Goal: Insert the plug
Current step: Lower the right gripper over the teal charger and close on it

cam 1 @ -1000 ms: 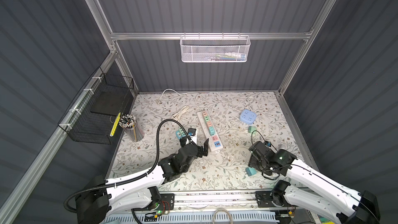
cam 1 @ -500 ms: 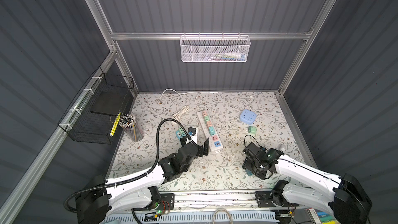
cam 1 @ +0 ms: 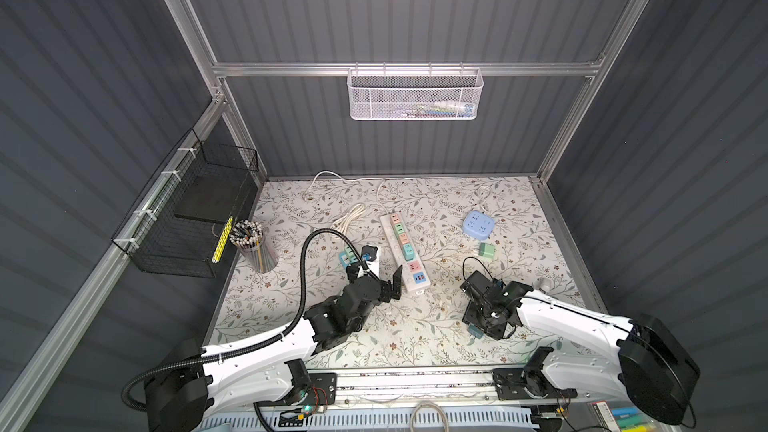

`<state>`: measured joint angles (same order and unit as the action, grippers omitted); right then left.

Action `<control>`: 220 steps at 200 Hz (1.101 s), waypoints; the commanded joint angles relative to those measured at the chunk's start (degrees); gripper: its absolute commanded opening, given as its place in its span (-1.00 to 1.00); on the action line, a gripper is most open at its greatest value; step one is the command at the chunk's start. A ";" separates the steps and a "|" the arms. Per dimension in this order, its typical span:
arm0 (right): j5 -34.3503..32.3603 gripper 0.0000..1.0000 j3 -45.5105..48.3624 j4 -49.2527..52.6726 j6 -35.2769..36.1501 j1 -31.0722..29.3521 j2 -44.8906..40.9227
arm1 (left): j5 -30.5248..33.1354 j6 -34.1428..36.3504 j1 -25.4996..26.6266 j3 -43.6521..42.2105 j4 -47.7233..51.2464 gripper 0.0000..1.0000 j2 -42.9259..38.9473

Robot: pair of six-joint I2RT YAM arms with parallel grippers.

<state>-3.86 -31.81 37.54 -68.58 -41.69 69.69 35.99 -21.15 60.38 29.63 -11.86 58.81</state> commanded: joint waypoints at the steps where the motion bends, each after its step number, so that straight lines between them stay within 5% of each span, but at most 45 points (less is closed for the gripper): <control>1: -0.07 0.13 -0.44 -1.51 2.15 -0.49 0.95 | 1.61 1.03 -0.24 1.22 1.65 1.00 -1.62; 51: -1.78 -0.21 -1.97 -2.08 4.23 -1.21 1.00 | 2.25 1.03 -0.22 1.42 2.96 0.99 -2.83; 113: -4.92 -0.24 -10.21 -9.36 7.48 -1.11 11.24 | 2.90 0.73 -0.20 3.59 6.01 0.99 -2.28; 149: -5.17 -0.14 -11.43 -10.75 9.93 -0.14 16.18 | 2.87 -0.21 -0.25 4.72 10.08 0.99 -3.30; 184: -0.23 0.27 -8.72 -14.89 12.50 -0.14 11.89 | 2.25 -1.87 -0.26 5.02 11.75 0.99 -3.37; 220: 3.70 0.34 -5.02 -16.74 11.73 -1.49 7.53 | -0.80 -2.01 -0.24 7.47 13.23 0.99 -0.89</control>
<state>-4.32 -39.44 23.27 -57.43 -42.39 79.13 36.93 -22.35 60.38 33.76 -0.60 56.55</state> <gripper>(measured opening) 0.668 0.994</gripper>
